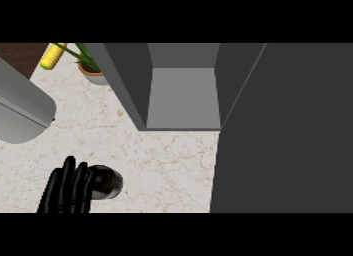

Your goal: Pick up the wine, place it into the cabinet and close the cabinet

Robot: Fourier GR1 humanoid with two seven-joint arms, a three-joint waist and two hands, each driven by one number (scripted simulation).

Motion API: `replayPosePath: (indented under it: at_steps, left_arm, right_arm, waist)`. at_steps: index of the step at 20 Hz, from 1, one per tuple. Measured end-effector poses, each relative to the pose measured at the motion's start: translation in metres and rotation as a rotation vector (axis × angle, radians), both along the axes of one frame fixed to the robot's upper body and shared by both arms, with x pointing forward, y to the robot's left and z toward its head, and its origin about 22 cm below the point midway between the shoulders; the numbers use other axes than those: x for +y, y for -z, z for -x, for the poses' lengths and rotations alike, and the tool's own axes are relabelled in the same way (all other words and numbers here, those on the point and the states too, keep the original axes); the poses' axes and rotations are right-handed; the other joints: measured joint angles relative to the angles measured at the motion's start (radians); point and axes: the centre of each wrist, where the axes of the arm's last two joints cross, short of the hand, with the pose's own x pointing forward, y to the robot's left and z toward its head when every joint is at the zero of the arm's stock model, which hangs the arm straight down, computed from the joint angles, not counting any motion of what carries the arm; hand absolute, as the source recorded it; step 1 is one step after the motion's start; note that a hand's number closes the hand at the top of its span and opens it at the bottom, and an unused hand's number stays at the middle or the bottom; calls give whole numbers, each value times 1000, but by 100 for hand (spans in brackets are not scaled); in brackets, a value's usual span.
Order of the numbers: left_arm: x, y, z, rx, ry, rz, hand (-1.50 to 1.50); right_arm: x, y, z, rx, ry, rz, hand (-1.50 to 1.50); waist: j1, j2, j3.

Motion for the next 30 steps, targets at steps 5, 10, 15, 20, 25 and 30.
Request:
replayPosePath:
  at_steps: [5, 10, 15, 20, 25, 30]
  left_arm:
    - [15, 4, -5, -4, -62, -36, -150]
    - [33, 5, -9, 25, -94, -24, -150]
    - [56, 1, -5, 38, -83, 59, -150]
    - [73, 13, -14, 68, -65, 94, -150]
    - [89, 37, -20, 97, -57, 107, -150]
    - [100, 61, -29, 106, -78, 118, -150]
  right_arm:
    - [2, -5, 0, 0, 2, 4, -150]
    - [1, -5, 1, 6, 11, 4, -150]
    - [-2, -6, 2, 4, 25, 14, -150]
    - [1, -5, 3, 9, 11, 11, -150]
    - [0, -8, 2, 8, 16, 25, -150]
    - [-1, -10, 3, 13, 15, 36, -150]
  waist:
    - [1, 0, -1]
    - [-1, 1, -1]
    - [-1, 0, -2]
    - [-2, 2, -1]
    - [-1, 2, -1]
    - [-3, 2, -1]
